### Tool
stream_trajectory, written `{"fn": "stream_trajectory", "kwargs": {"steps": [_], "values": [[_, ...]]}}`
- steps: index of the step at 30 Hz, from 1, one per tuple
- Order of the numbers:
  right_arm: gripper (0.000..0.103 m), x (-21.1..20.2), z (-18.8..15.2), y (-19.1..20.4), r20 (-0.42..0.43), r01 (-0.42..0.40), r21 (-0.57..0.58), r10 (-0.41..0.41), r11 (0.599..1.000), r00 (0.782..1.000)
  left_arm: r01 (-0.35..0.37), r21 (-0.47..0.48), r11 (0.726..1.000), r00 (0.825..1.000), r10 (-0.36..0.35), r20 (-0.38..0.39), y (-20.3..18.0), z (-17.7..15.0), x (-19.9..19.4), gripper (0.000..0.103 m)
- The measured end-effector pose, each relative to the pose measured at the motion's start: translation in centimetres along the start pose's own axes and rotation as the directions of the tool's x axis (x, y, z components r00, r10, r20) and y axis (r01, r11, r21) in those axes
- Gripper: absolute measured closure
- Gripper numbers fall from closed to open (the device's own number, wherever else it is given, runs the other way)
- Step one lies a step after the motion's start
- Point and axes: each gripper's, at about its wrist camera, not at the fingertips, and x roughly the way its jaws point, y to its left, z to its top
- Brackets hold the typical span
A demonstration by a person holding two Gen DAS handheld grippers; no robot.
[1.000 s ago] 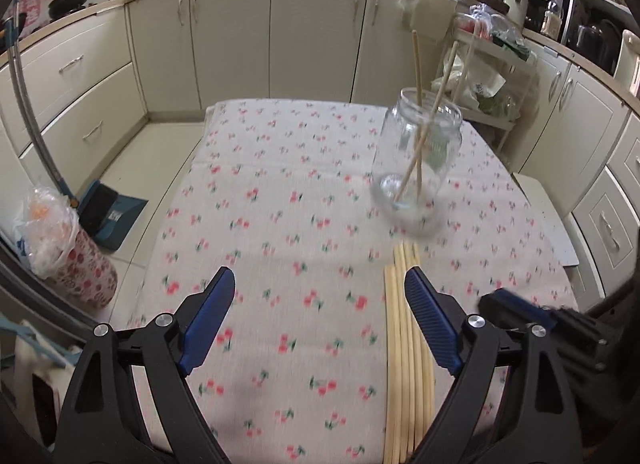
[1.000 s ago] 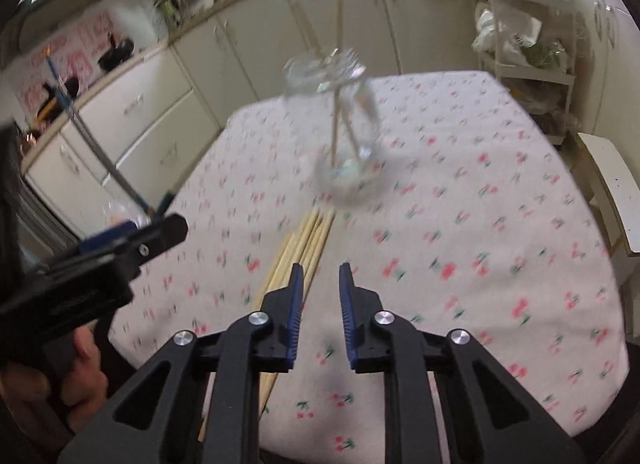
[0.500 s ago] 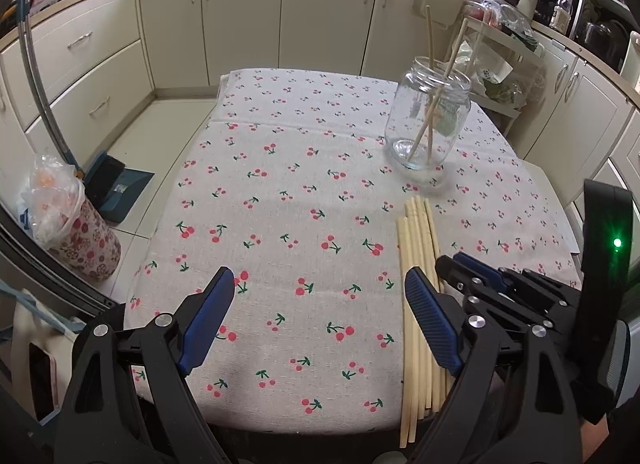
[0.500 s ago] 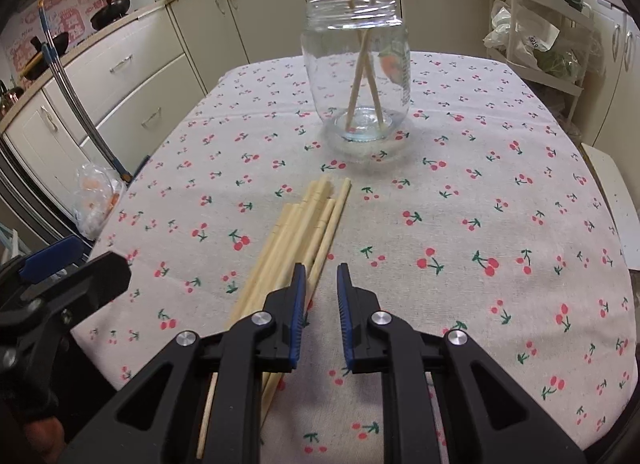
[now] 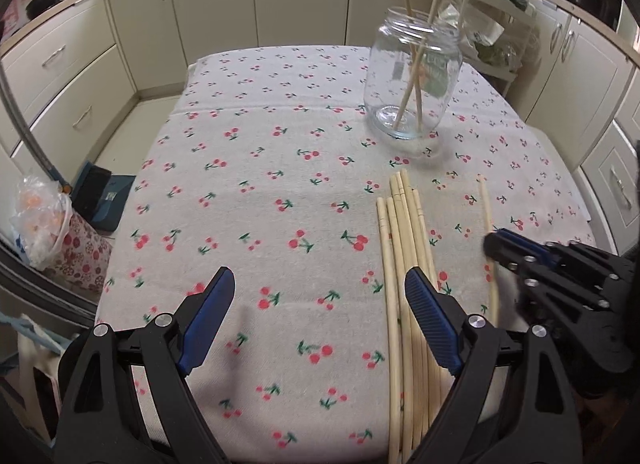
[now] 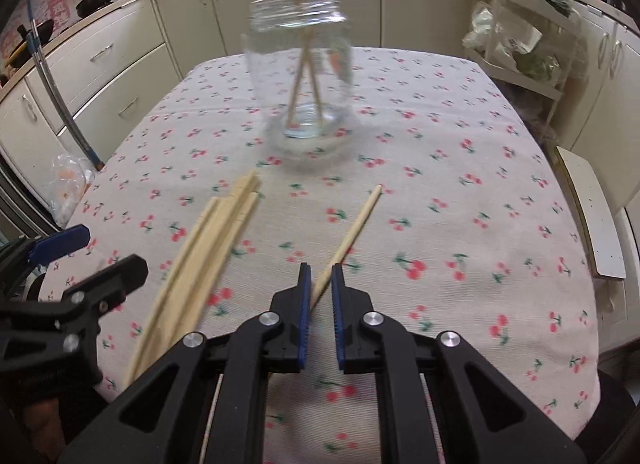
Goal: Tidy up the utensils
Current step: 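Grasp a loose chopstick with the right gripper while the left gripper grasps another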
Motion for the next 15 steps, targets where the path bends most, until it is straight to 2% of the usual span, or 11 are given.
{"fn": "stream_trajectory", "kwargs": {"steps": [9,13,15], "values": [[0.092,0.2,0.3,-0.7,0.000,-0.022,0.019,0.022,1.000,1.000,-0.034,0.020,0.999,0.998,0.035,-0.054,-0.8,0.7,2.5,0.020],[0.092,0.4,0.6,-0.7,0.001,-0.048,0.000,0.048,0.999,0.999,-0.046,0.033,0.998,0.997,0.048,-0.053,-1.0,1.0,3.4,0.022],[0.092,0.3,0.6,-1.0,-0.002,-0.053,-0.003,0.053,0.999,0.999,-0.068,0.037,0.997,0.997,0.069,-0.028,-0.9,1.2,3.4,0.025]]}}
